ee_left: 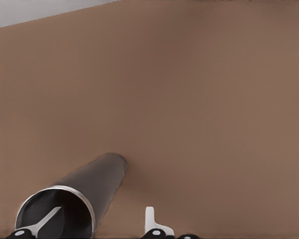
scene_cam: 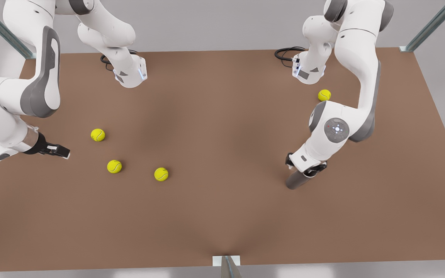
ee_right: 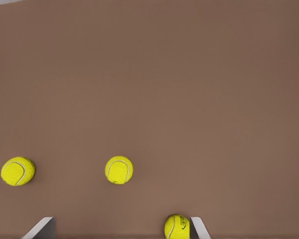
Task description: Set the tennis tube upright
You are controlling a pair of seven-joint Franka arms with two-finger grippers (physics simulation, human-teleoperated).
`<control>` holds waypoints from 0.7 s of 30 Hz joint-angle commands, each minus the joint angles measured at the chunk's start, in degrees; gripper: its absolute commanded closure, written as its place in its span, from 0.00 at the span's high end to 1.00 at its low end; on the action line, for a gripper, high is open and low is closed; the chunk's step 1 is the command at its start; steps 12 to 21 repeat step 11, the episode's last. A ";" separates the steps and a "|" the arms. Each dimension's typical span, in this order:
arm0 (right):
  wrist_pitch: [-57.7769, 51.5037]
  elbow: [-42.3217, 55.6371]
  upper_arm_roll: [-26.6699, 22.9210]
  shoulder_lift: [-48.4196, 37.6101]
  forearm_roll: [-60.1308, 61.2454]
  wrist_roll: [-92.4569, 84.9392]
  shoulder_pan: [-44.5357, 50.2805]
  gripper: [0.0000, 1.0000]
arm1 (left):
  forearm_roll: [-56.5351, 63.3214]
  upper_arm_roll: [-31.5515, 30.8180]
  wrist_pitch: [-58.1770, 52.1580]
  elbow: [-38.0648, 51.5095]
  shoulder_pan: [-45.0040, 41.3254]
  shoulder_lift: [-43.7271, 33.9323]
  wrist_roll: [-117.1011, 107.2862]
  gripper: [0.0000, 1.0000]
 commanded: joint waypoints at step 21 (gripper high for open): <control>-0.02 0.09 -0.01 0.04 0.05 -0.41 -0.09 1.00 | -2.11 1.74 -28.66 -5.23 1.71 -24.78 2.34 1.00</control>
